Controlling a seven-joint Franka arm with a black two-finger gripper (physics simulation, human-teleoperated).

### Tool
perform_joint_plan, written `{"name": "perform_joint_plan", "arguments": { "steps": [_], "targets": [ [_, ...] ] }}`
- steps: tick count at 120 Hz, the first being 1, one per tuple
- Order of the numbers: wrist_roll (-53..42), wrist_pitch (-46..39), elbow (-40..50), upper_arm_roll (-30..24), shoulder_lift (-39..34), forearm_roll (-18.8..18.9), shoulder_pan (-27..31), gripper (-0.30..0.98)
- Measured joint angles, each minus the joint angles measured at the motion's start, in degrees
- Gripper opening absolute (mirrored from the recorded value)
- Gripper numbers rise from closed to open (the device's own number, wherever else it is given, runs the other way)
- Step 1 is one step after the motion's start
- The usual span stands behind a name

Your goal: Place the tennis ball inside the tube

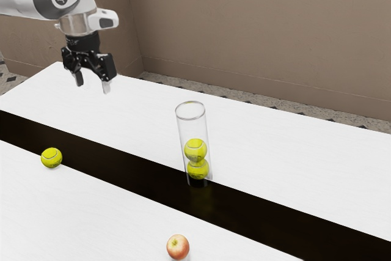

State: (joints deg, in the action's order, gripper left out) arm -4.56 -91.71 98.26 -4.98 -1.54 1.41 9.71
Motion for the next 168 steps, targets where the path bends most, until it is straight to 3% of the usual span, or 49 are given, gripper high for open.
{"name": "perform_joint_plan", "arguments": {
  "steps": [14,31,55,78,111,168],
  "targets": [
    [0.0,-3.3,5.2,0.1,-3.2,0.0,0.5,0.69],
    [0.1,-9.8,16.7,4.4,-6.6,0.1,-0.3,0.69],
    [-0.3,-21.2,23.7,5.7,-1.4,0.4,10.3,0.69],
    [-3.1,-33.9,23.5,5.7,7.9,0.5,18.2,0.69],
    [-6.5,-41.7,15.0,5.7,21.9,0.2,22.1,0.69],
    [-9.2,-40.3,13.4,5.1,24.9,-0.1,23.3,0.69]
  ]
}}
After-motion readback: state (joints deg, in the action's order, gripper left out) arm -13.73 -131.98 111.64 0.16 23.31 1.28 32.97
